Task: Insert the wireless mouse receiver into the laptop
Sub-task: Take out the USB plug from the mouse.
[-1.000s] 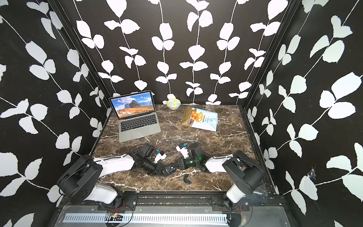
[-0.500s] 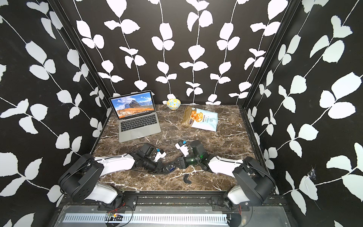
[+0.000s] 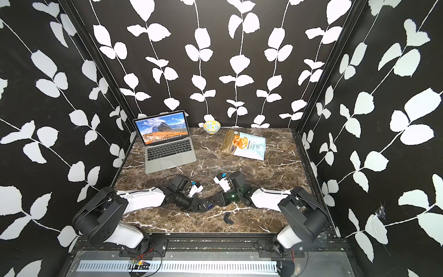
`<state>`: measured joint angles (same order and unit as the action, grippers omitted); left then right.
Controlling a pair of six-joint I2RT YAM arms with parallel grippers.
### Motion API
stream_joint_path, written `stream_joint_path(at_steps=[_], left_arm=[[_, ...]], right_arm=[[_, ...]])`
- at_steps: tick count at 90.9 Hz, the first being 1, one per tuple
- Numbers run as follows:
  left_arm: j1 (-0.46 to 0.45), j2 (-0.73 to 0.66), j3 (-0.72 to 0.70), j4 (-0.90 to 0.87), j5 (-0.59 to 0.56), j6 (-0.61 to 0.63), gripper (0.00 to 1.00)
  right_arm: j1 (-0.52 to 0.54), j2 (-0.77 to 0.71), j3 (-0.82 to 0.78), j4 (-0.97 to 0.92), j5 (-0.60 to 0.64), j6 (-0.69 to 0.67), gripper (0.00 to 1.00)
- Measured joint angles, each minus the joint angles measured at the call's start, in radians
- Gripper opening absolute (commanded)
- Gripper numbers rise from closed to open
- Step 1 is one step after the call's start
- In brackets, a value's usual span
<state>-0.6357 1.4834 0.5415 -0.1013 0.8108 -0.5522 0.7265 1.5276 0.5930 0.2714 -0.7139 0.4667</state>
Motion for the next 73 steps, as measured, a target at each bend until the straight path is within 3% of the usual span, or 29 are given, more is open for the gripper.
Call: stream_joint_path(at_steps=[73], left_arm=[[0.005,0.006,0.0,0.001,0.015,0.002,0.0]], right_arm=[[0.0,0.105,0.042,0.055,-0.027,-0.015,0.35]])
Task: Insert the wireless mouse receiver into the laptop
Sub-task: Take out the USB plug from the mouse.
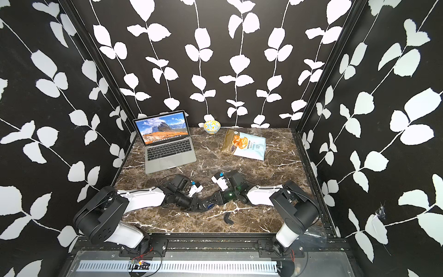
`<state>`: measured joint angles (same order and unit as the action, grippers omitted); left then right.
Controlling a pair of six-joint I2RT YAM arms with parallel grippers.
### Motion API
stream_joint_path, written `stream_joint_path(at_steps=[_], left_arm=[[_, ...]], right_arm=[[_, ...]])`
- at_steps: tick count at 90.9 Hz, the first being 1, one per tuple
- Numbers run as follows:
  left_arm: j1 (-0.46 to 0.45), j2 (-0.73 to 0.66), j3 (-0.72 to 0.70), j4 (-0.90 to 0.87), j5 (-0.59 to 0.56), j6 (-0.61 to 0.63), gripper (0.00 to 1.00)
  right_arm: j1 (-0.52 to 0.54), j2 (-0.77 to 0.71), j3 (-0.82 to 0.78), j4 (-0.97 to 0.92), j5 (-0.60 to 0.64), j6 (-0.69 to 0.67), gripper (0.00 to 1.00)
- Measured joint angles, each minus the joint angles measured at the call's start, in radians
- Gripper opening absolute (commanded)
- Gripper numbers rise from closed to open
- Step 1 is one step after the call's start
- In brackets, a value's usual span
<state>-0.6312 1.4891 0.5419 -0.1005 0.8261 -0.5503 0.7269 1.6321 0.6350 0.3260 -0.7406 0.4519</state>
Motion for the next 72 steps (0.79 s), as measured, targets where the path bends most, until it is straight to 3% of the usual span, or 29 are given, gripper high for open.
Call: stream_joint_path(at_steps=[72], left_arm=[[0.012,0.023,0.0,-0.093,0.023,0.047,0.0]], right_arm=[[0.012,0.009,-0.036,0.112,-0.112,0.074,0.33]])
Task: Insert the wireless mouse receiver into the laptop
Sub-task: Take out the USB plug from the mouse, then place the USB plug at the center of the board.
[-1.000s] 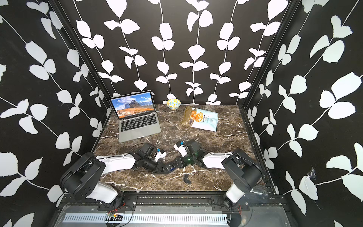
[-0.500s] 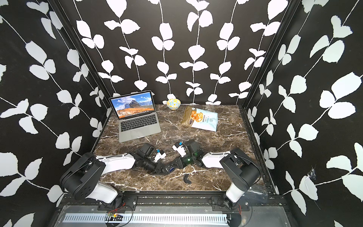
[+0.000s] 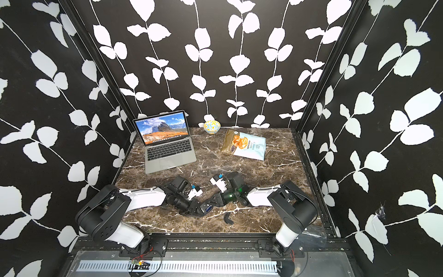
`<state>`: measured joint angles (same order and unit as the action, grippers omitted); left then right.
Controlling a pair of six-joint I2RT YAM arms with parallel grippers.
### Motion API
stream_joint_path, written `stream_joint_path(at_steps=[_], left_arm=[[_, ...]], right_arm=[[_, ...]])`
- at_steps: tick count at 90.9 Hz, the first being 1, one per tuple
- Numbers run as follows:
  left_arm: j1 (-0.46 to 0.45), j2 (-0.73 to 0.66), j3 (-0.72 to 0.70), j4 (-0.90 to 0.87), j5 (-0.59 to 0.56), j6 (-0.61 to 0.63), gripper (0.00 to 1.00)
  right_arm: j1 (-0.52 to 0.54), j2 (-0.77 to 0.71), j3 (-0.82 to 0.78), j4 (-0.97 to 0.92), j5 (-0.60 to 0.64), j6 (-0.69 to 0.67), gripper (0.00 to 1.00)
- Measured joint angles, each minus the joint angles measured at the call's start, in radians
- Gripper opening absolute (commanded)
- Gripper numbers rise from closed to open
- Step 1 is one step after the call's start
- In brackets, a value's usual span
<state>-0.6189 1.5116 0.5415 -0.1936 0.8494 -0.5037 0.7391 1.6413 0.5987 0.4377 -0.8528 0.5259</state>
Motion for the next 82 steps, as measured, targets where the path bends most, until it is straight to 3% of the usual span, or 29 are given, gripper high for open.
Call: stream_joint_path(at_steps=[27,45,51,58,70,74,79,82], left_arm=[[0.002,0.002,0.002,0.009,-0.001,0.003,0.0],[0.008,0.013,0.01,0.05,-0.021,0.001,0.0],[0.008,0.013,0.011,0.049,-0.024,0.001,0.0],[0.007,0.012,0.017,0.037,-0.044,0.008,0.24],[0.007,-0.025,0.042,-0.038,-0.158,0.043,0.43],[0.01,-0.053,0.05,-0.075,-0.207,0.051,0.37],[0.01,-0.105,0.052,-0.112,-0.278,0.063,0.13],[0.009,-0.143,0.052,-0.132,-0.314,0.072,0.06]], right_arm=[[0.008,-0.024,0.0,-0.027,-0.048,-0.023,0.31],[0.024,-0.148,-0.004,-0.087,-0.071,-0.06,0.3],[0.005,-0.198,-0.007,-0.118,-0.044,-0.069,0.35],[-0.015,-0.26,-0.008,-0.164,0.031,-0.083,0.42],[-0.026,-0.342,-0.009,-0.213,0.187,-0.085,0.5],[-0.026,-0.362,-0.009,-0.222,0.236,-0.085,0.51],[-0.026,-0.382,-0.009,-0.232,0.302,-0.082,0.51],[-0.026,-0.39,-0.01,-0.236,0.338,-0.081,0.51]])
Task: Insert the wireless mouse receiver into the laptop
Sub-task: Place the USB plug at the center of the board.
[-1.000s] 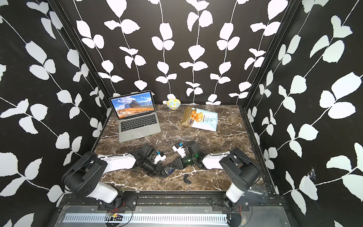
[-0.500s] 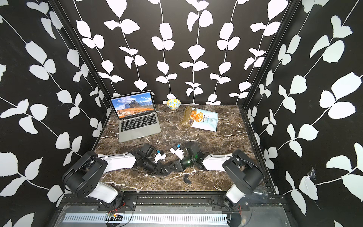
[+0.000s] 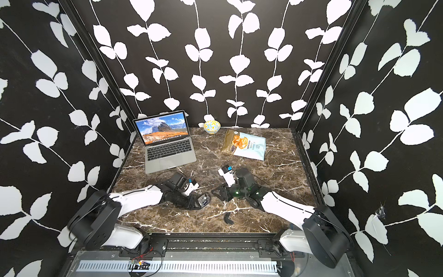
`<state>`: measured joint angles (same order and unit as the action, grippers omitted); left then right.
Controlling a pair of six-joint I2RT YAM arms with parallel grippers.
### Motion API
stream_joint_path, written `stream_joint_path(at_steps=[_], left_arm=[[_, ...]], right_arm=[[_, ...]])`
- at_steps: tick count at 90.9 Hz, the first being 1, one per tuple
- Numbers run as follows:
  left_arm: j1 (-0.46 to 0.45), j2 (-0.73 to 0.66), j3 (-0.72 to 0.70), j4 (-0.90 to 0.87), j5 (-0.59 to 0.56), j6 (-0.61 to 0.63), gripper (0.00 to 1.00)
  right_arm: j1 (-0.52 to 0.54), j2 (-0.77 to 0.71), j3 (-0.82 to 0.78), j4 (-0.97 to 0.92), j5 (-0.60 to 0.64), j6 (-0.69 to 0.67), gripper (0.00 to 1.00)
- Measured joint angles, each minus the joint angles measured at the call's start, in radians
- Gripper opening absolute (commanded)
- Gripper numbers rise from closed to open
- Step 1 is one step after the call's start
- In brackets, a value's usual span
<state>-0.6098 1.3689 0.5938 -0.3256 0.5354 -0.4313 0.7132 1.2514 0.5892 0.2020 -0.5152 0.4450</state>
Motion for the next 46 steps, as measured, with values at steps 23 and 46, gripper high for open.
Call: stream_joint_path(at_steps=[23,46], left_arm=[[-0.091,-0.212,0.039,-0.116,-0.285,0.08,0.0],[-0.293,-0.122,0.104,-0.239,-0.51,0.143,0.0]], right_arm=[[0.0,-0.021,-0.073,0.008,0.148,0.023,0.52],[0.0,-0.018,-0.099,0.04,0.192,0.035,0.52]])
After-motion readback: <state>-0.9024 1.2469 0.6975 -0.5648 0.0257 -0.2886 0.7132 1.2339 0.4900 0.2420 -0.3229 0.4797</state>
